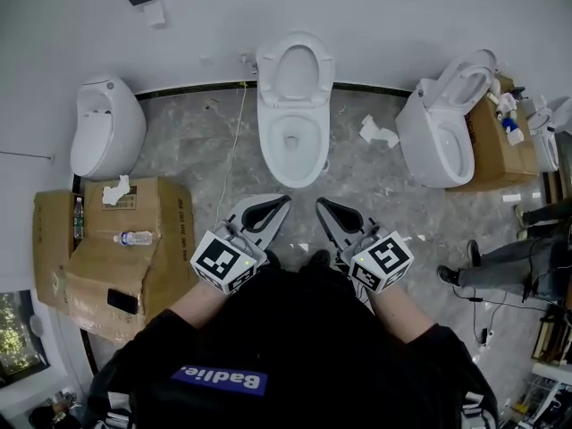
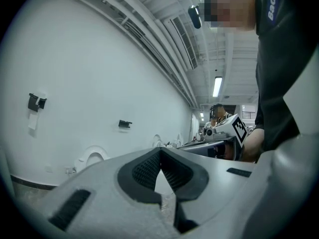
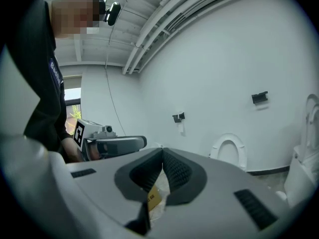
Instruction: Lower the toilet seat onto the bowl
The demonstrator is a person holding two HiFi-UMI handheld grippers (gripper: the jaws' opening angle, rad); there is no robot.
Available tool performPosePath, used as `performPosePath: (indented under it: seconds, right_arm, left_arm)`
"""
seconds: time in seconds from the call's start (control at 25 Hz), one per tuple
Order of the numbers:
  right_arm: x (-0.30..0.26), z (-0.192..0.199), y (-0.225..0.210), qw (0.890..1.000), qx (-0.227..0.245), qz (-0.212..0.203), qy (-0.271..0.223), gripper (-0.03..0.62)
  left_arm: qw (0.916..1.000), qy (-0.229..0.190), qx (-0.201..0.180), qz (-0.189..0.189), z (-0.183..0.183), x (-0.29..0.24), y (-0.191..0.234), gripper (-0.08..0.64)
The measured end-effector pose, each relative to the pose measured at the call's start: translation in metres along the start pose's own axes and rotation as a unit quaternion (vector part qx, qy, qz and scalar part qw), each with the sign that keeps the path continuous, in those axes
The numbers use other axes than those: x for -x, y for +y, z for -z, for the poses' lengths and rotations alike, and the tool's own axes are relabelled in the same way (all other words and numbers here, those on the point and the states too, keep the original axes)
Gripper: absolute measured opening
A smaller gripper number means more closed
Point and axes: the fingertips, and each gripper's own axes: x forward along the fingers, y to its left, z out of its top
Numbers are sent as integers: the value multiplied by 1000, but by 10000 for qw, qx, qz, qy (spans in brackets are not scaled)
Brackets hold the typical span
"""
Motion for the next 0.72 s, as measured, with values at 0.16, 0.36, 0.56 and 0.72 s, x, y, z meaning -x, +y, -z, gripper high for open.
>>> performPosePath:
  seconds: [0.16,0.36,0.56,0.72]
  right_arm:
    - [-11,-2,-19,10000,-40,-43,30,28]
    - [-26,-6,-48,9997,-123,-228,-15,28]
    - [-42,-17,-88,9984,-109,-547,-3,28]
    - [-51,-28,-124,9968,-132,-787,-40,28]
  left_arm:
    - [10000,41,5,2,-1,-17,13,17]
    - [9999,84,-42,-137,-3,-43,32,17]
    - [9991,89,-51,-409,-9,-80,59,17]
    - [9976,128,-67,-681,-15,-112,77,17]
